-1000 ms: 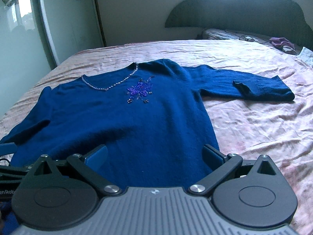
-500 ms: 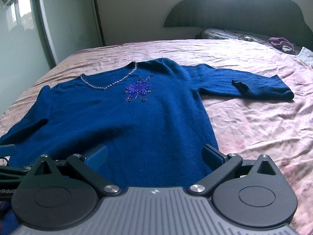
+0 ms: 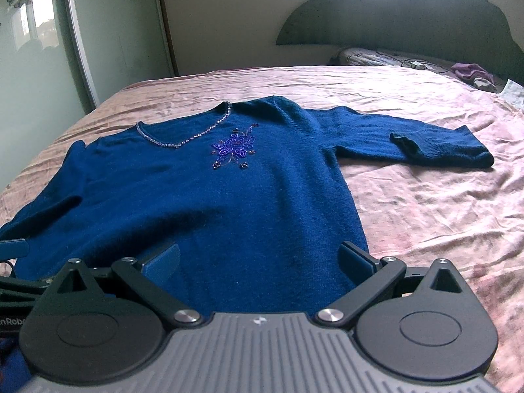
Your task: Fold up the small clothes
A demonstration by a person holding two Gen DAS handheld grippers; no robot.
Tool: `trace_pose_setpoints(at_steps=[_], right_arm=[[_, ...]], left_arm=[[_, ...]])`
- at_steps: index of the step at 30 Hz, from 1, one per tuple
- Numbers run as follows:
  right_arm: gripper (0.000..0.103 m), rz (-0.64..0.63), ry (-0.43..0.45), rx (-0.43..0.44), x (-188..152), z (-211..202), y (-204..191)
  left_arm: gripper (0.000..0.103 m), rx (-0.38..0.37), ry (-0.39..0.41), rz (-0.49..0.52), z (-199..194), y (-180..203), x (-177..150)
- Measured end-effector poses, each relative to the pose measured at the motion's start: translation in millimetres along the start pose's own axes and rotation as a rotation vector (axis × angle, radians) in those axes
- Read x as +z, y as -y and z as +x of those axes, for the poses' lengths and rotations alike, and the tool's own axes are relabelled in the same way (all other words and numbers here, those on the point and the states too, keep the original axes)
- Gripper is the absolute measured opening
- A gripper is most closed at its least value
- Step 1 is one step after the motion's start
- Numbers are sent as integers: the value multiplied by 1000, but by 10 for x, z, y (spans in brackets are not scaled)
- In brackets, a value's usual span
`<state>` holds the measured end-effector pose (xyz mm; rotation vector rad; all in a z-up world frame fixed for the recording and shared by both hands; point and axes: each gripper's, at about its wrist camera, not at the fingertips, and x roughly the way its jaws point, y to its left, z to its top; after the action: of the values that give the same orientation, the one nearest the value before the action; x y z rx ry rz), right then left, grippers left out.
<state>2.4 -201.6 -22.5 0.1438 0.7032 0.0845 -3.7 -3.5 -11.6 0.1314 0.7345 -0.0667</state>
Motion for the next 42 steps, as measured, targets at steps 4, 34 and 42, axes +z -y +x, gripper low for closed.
trace_pose_setpoints(at_steps=[4, 34, 42], right_arm=[[103, 4, 2, 10, 2, -4, 11], [103, -165, 153, -14, 182, -38, 163], [103, -74, 166, -50, 387, 154, 667]], left_arm=[[103, 9, 1, 14, 7, 24, -9], [103, -33, 11, 75, 231, 298, 229], [103, -50, 15, 88, 303, 374, 320]])
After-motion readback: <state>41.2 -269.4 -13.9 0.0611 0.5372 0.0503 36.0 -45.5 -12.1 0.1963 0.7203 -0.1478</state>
